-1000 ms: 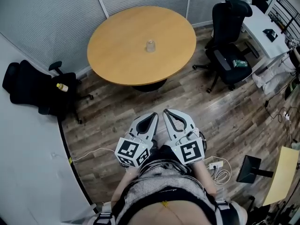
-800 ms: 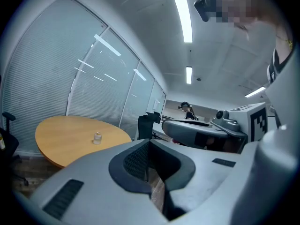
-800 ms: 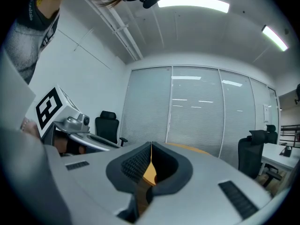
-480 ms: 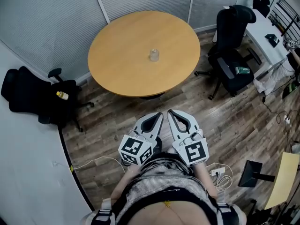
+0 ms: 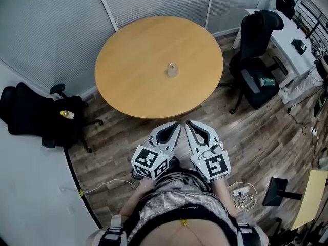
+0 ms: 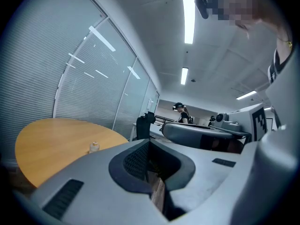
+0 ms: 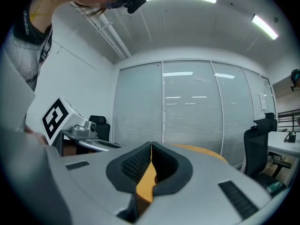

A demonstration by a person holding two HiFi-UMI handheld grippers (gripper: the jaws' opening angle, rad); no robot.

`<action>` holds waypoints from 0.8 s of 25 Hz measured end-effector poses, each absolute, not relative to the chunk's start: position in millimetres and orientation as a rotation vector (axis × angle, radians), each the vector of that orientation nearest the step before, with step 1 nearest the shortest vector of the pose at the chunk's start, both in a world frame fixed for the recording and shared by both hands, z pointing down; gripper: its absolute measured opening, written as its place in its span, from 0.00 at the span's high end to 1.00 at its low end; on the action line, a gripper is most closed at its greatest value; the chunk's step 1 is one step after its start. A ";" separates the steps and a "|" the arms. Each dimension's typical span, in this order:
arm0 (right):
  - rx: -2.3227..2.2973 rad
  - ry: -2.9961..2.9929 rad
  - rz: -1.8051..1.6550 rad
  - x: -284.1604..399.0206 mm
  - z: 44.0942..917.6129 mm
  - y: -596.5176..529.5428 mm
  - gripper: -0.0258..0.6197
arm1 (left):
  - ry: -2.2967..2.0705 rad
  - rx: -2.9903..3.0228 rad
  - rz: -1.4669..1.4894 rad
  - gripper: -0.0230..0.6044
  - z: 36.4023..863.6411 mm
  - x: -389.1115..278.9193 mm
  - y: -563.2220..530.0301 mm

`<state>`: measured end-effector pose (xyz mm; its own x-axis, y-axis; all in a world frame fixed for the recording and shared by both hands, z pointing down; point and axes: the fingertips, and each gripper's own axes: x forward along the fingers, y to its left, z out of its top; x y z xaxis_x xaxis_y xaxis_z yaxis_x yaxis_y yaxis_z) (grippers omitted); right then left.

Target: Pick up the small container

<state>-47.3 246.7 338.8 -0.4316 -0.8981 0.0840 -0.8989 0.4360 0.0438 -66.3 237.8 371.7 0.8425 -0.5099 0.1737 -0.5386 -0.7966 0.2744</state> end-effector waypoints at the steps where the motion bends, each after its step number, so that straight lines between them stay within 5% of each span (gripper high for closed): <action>1: 1.616 -2.580 0.011 -49.3 339.1 241.1 0.93 | -0.797 2.704 0.128 0.96 371.9 -69.2 232.6; 20: 1.616 -2.494 -0.028 -81.3 354.1 178.4 0.93 | -0.729 2.720 0.128 0.96 377.9 -101.7 173.7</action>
<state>-81.3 178.4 354.1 -0.3983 -0.9077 0.1319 -0.9046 0.4126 0.1075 -101.7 173.7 377.9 0.8656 -0.4720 0.1673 -0.5008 -0.8179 0.2833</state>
